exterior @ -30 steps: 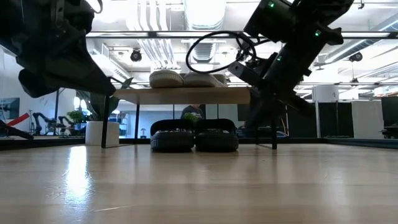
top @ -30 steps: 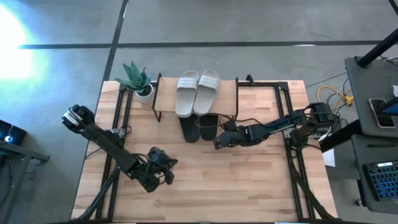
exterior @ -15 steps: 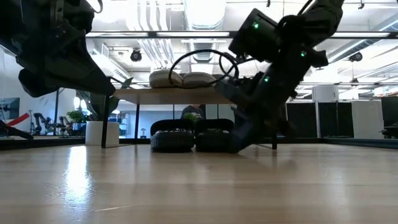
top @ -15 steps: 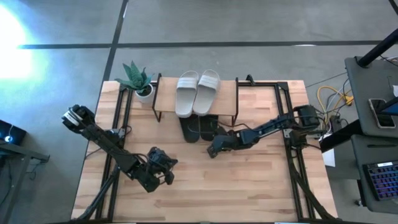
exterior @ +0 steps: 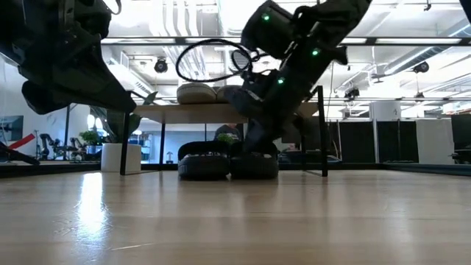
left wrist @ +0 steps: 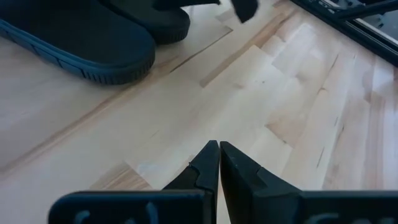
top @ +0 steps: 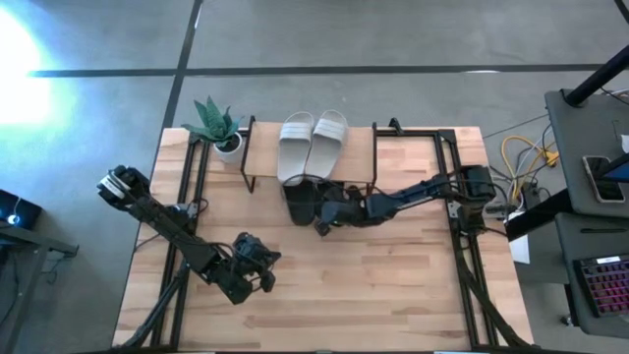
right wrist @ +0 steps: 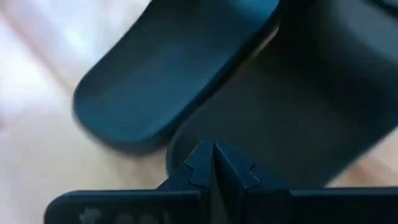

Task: Pick and place slides into the shelf
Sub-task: Adjust the black slides under the shelf

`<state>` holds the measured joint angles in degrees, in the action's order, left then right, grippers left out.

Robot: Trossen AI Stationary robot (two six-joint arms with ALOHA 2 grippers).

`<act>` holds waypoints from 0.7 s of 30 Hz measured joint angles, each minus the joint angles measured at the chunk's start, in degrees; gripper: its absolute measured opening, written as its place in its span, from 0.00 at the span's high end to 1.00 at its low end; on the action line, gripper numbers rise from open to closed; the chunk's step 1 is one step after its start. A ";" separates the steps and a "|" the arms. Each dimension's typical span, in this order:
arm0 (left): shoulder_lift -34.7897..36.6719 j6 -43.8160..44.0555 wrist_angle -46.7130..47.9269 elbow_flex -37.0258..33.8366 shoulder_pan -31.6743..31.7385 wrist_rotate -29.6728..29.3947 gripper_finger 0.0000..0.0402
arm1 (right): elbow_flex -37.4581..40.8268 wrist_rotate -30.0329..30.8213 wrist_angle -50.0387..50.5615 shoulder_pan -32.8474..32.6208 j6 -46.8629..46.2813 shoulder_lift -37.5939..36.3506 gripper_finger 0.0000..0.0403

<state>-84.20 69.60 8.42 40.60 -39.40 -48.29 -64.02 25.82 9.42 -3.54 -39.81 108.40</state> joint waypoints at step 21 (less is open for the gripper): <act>0.00 -2.80 0.12 -0.02 -0.11 0.04 1.00 | -0.89 -17.02 7.07 -1.42 -4.55 1.21 0.98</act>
<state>-84.20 66.80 8.54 40.58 -39.51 -48.25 -64.91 8.80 16.49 -4.96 -44.36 109.62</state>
